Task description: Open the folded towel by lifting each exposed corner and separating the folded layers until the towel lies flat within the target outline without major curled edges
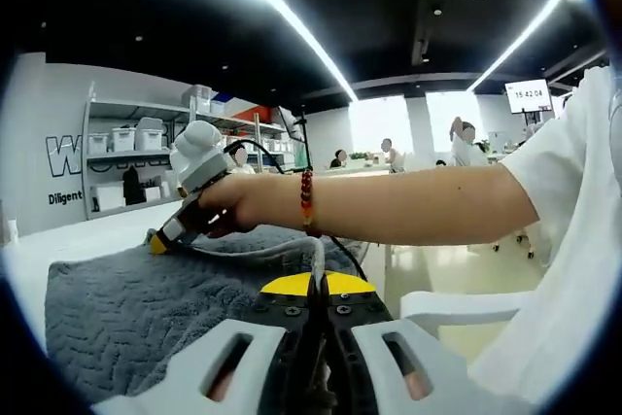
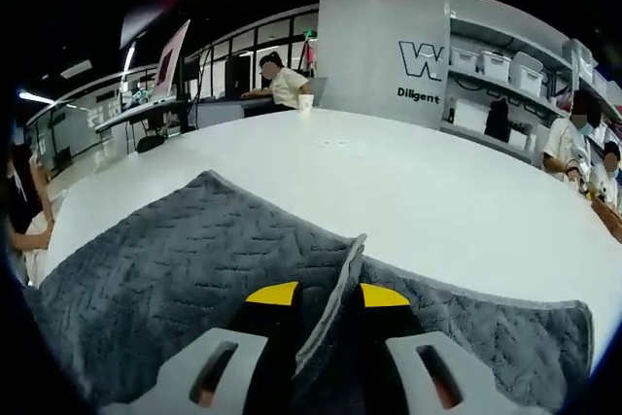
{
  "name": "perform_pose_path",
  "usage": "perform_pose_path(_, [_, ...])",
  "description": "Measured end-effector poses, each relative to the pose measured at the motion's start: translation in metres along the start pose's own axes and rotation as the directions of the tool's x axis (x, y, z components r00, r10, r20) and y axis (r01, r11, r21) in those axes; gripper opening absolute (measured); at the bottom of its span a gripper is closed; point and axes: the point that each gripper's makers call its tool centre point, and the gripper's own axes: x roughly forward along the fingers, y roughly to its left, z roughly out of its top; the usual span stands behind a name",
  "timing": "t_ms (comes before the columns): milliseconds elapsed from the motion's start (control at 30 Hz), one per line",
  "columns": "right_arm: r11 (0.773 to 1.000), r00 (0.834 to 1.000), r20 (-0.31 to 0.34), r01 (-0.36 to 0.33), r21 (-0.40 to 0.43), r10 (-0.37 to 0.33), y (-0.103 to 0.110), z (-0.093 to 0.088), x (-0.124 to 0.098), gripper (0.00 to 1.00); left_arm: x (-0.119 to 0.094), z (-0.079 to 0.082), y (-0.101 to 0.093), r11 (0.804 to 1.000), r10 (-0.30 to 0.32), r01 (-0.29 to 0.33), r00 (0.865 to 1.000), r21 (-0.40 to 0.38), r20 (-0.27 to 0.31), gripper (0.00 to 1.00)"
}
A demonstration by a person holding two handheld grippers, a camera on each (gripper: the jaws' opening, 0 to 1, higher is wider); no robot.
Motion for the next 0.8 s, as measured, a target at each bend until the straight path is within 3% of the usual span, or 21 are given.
perform_pose_path(133, [1.0, 1.0, 0.022, 0.021, 0.014, -0.021, -0.003, 0.005, 0.0, 0.08, 0.0, 0.0, -0.001, 1.0, -0.002, 0.002, 1.0, -0.011, 0.0, 0.0])
perform_pose_path(800, [0.998, 0.998, 0.001, 0.056, 0.017, -0.057, -0.009, 0.008, 0.006, 0.04, -0.001, 0.001, 0.002, 1.0, 0.004, -0.004, 1.0, 0.012, 0.017, 0.0])
